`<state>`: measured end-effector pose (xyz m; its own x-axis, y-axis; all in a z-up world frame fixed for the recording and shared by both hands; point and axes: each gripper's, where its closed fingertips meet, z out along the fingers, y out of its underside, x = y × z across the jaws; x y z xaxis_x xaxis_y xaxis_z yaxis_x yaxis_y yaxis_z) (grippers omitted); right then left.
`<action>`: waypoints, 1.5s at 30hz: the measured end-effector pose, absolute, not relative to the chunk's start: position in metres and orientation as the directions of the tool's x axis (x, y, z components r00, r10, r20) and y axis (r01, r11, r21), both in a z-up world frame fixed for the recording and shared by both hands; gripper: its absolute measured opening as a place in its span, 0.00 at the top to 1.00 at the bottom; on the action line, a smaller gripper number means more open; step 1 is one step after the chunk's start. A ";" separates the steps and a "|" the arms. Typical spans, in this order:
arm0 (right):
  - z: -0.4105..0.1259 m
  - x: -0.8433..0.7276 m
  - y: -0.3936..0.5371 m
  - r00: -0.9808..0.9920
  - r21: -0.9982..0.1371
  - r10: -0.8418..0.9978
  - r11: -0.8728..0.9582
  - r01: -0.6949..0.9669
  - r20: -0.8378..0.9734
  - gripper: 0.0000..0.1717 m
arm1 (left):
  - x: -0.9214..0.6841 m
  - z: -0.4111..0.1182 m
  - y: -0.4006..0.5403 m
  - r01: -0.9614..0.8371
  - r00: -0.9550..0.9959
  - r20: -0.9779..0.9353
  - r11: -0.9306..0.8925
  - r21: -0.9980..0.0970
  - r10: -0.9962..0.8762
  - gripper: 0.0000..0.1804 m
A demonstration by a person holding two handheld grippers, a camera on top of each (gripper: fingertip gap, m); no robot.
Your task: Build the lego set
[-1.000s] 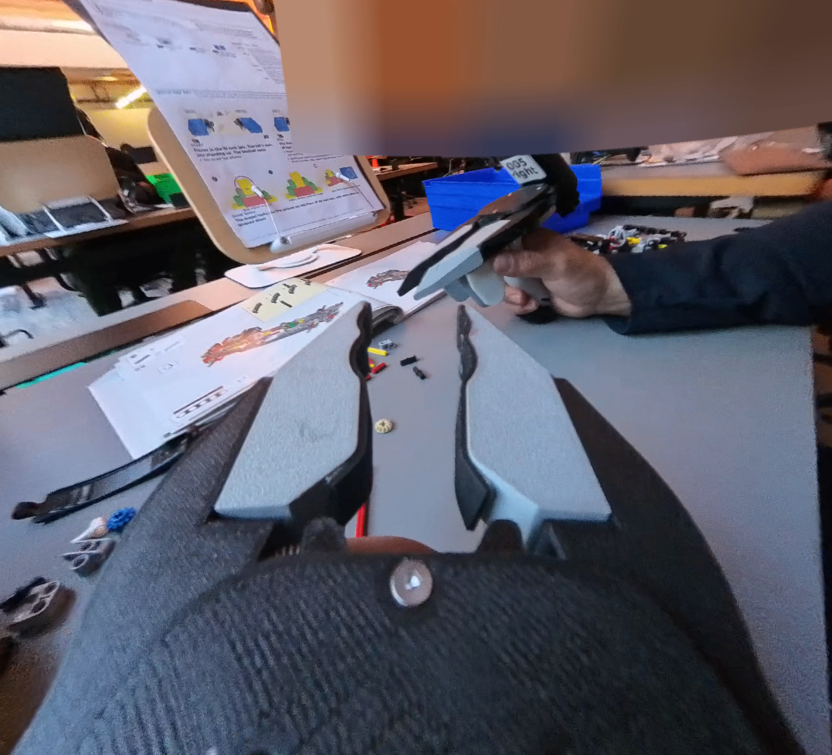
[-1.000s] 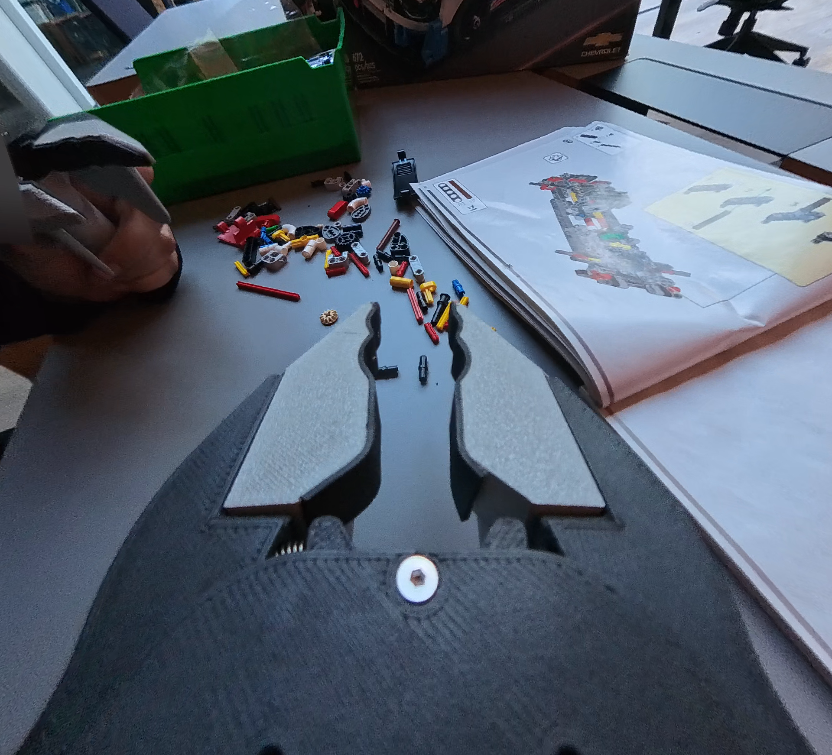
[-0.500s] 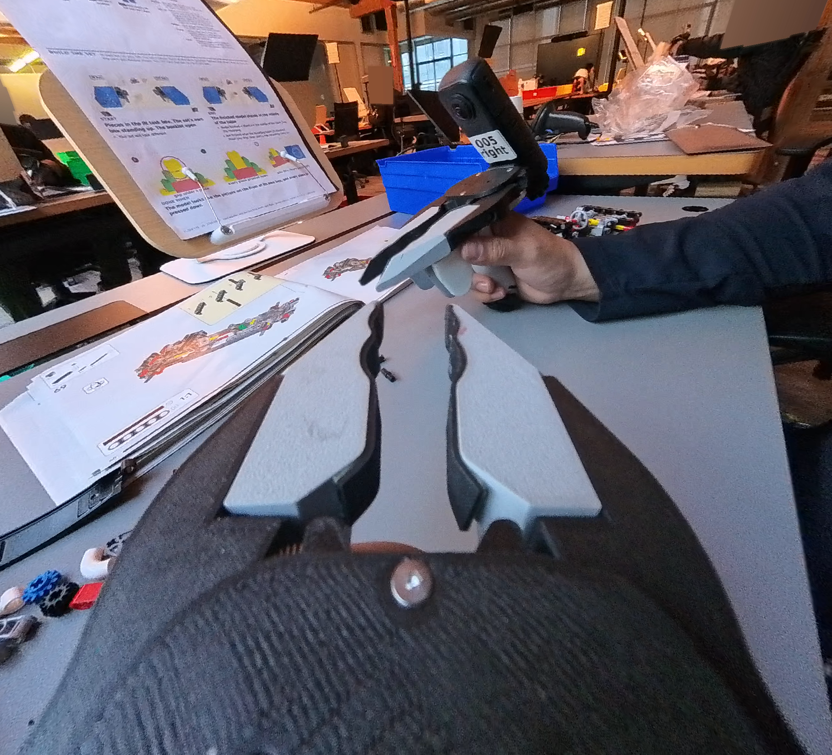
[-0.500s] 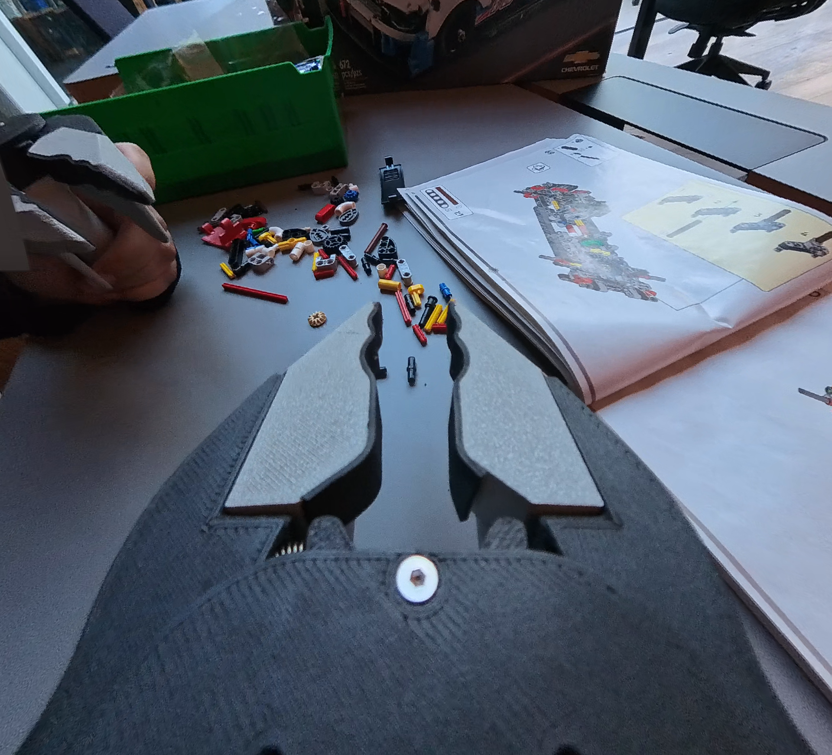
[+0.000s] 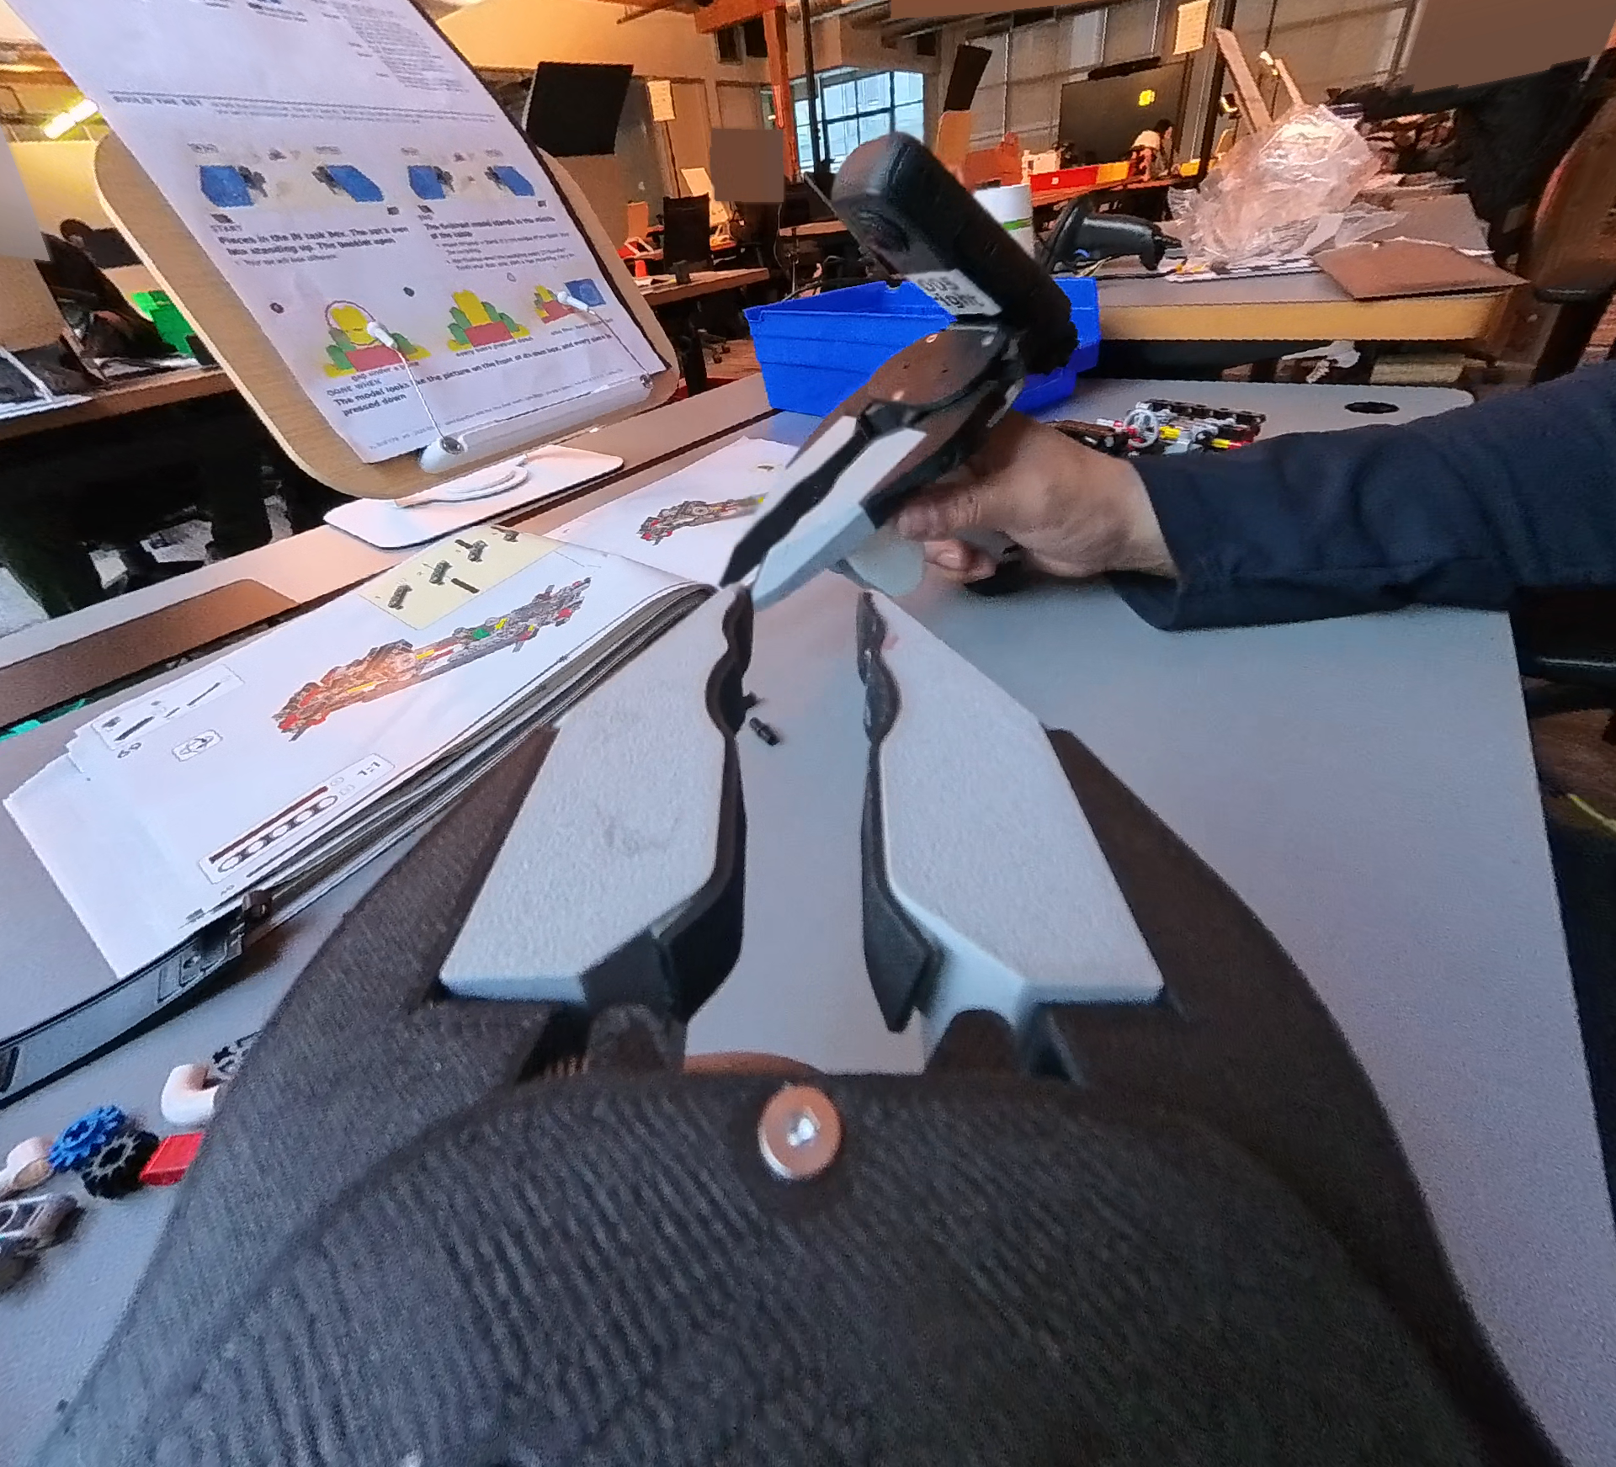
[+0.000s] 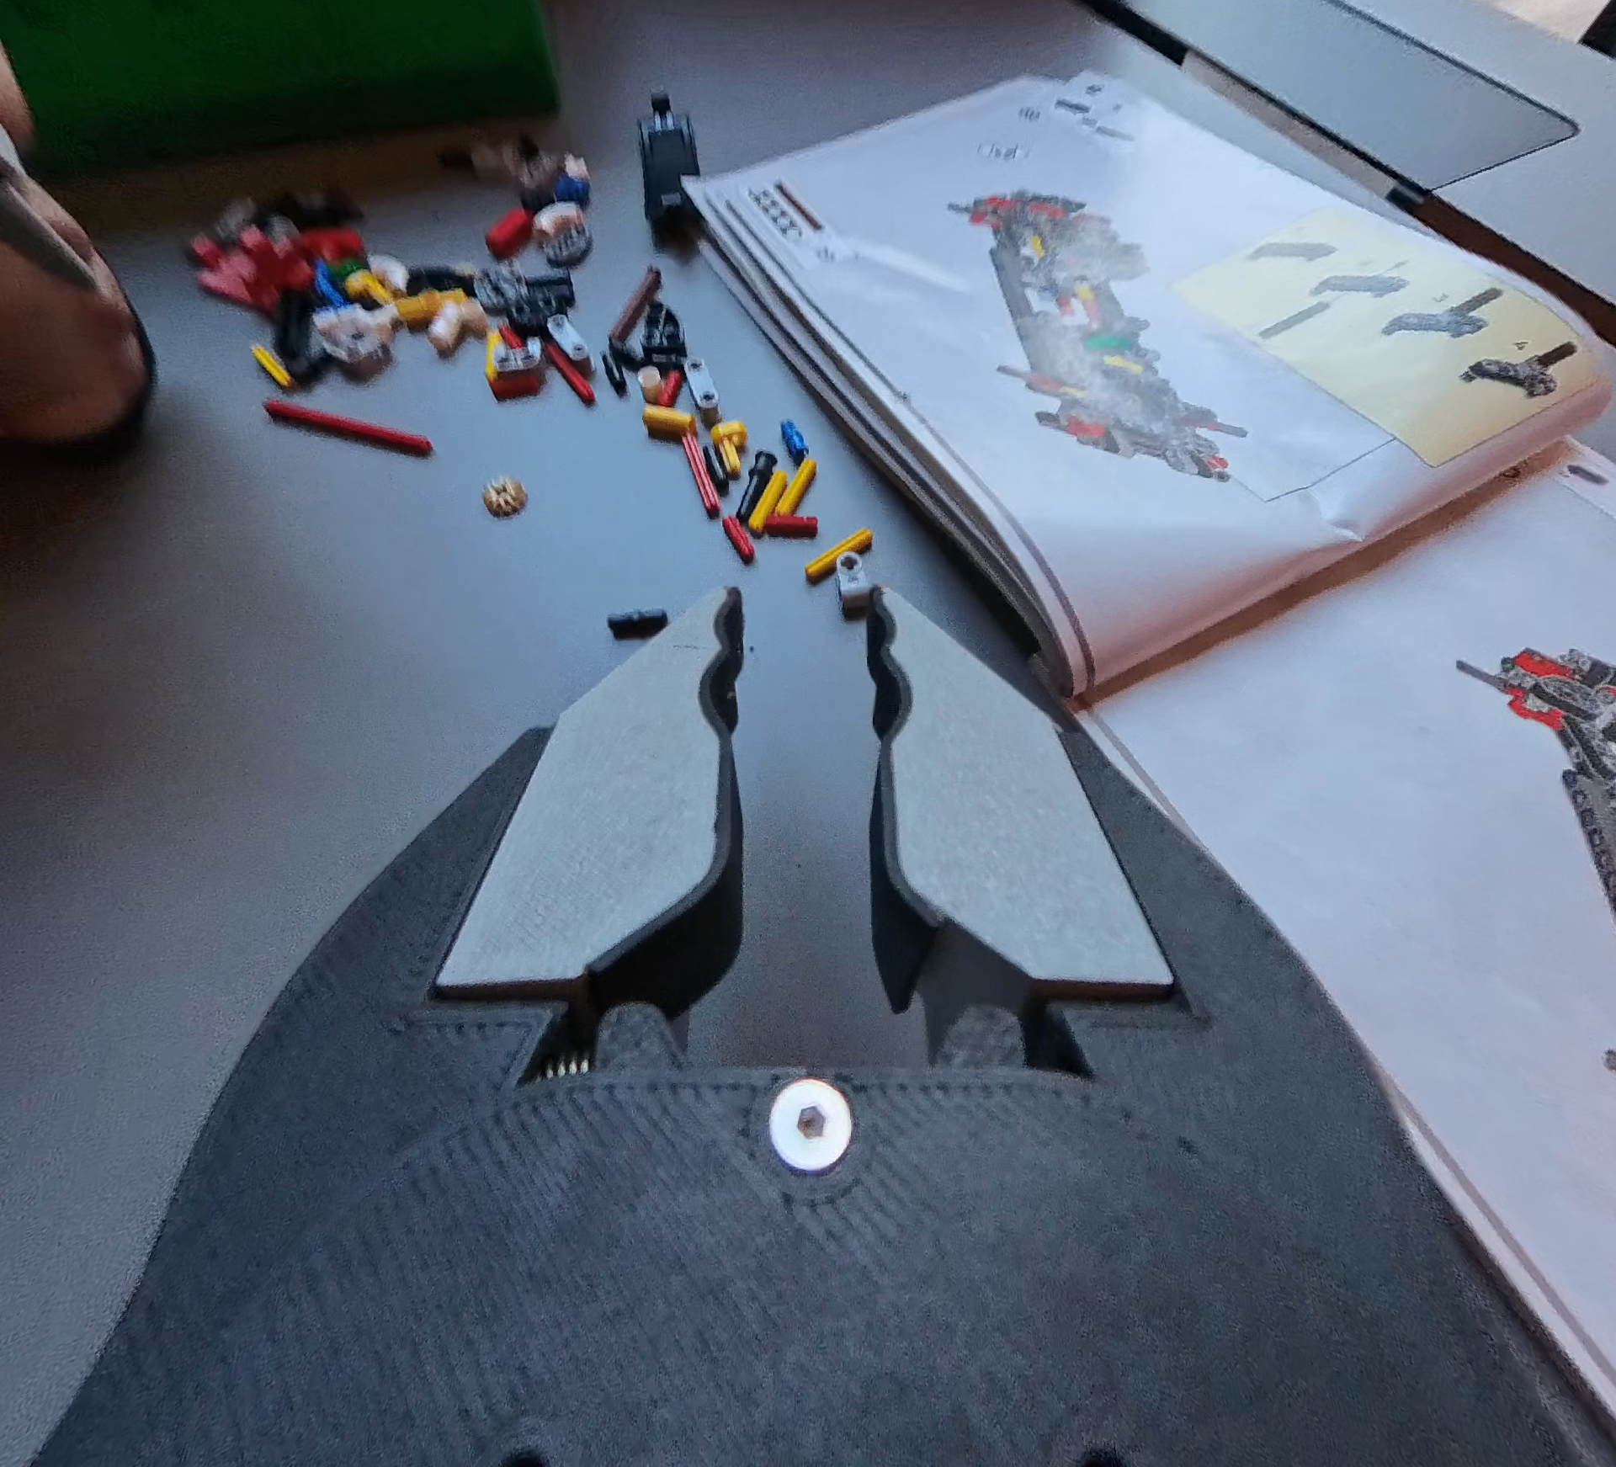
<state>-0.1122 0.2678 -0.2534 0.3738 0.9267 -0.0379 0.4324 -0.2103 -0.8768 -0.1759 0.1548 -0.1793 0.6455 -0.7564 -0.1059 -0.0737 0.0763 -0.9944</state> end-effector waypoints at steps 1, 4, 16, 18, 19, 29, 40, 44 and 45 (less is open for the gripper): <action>-0.257 -0.113 0.268 0.368 -0.865 0.930 -0.195 0.462 -0.013 0.86 | -0.176 -0.180 0.155 -0.073 0.646 -0.102 0.072 -0.995 -0.757 0.88; -0.263 -0.115 0.279 0.376 -0.842 0.925 -0.166 0.513 0.047 0.87 | -0.175 -0.180 0.155 -0.073 0.639 -0.100 0.069 -0.995 -0.763 0.88; -0.289 -0.131 0.292 0.289 -0.739 0.956 -0.156 0.655 0.055 0.91 | -0.173 -0.182 0.157 -0.065 0.618 -0.068 0.035 -0.997 -0.783 0.88; -0.290 -0.132 0.290 0.276 -0.737 0.959 -0.141 0.661 0.063 0.94 | -0.173 -0.182 0.157 -0.065 0.616 -0.065 0.031 -0.997 -0.785 0.88; -0.290 -0.132 0.290 0.273 -0.736 0.960 -0.137 0.663 0.066 0.96 | -0.173 -0.182 0.157 -0.066 0.613 -0.065 0.031 -0.997 -0.787 0.88; -0.290 -0.118 0.272 0.285 -0.736 0.957 -0.158 0.659 0.049 0.97 | -0.178 -0.180 0.159 -0.040 0.613 -0.043 0.023 -0.999 -0.789 0.88; -0.289 -0.096 0.239 0.317 -0.736 0.948 -0.205 0.645 0.014 0.97 | -0.182 -0.179 0.163 -0.021 0.623 -0.021 0.010 -1.000 -0.782 0.88; -0.290 -0.098 0.224 0.265 -0.729 0.962 -0.134 0.672 0.068 0.97 | -0.181 -0.180 0.162 -0.028 0.620 -0.029 0.015 -1.000 -0.784 0.88; -0.289 -0.101 0.218 0.243 -0.730 0.968 -0.126 0.671 0.056 0.97 | -0.181 -0.180 0.162 -0.027 0.619 -0.027 0.014 -1.000 -0.785 0.88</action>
<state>-0.1006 0.2181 -0.2895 0.2427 0.9684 0.0564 0.6714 -0.1257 -0.7303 -0.1814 0.1622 -0.1797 0.6186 -0.7852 -0.0274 -0.0269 0.0136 -0.9995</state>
